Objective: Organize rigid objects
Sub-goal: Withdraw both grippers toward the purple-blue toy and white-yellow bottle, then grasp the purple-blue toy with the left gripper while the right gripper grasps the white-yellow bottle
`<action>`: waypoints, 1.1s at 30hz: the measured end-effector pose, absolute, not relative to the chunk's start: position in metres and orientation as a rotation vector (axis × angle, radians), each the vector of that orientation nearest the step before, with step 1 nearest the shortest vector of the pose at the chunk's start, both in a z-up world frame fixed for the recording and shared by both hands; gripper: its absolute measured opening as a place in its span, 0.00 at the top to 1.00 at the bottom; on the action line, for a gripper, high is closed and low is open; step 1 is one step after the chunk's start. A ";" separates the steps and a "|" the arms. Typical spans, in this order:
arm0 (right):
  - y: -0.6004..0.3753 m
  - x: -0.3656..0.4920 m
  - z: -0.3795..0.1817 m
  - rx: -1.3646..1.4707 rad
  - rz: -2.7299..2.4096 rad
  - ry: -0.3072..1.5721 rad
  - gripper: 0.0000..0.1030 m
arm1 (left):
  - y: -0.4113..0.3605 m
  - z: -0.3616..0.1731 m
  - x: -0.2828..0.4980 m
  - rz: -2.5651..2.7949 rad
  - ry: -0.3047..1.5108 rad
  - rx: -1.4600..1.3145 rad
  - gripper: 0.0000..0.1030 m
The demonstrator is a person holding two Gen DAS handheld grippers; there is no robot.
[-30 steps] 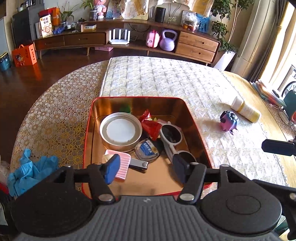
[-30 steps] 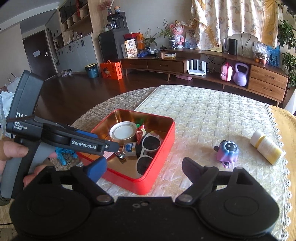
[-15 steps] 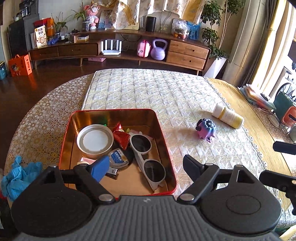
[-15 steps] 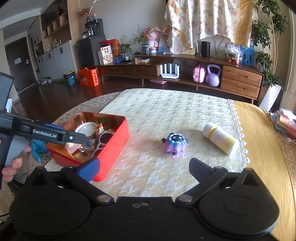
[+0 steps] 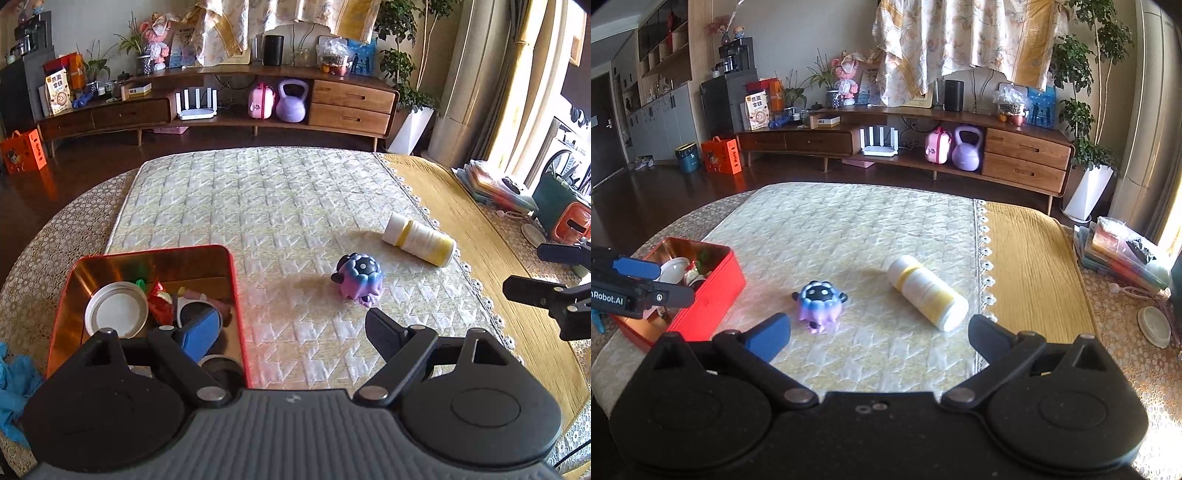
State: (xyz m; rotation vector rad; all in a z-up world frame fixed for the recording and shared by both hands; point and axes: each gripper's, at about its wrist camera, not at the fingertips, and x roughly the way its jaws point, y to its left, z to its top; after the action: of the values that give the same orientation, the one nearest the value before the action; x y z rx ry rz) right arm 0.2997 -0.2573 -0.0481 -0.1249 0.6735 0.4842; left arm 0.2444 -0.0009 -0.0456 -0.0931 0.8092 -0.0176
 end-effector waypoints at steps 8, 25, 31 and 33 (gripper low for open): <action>-0.269 0.349 -0.063 -0.151 0.446 0.671 0.00 | -0.044 -0.059 0.284 -0.059 0.824 -0.051 0.16; -0.231 0.439 -0.118 -0.307 0.516 0.783 0.13 | -0.071 -0.120 0.353 -0.110 0.905 -0.069 0.16; -0.219 0.453 -0.136 -0.345 0.522 0.810 0.24 | -0.072 -0.135 0.366 -0.107 0.903 -0.054 0.16; -0.218 0.455 -0.140 -0.342 0.520 0.815 0.25 | -0.073 -0.139 0.370 -0.106 0.904 -0.051 0.16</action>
State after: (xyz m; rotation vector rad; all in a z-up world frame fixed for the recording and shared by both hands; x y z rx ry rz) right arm 0.4554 -0.2177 -0.1405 -0.3416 0.8148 0.5200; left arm 0.3695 -0.0734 -0.1387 -0.0512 0.9041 -0.1064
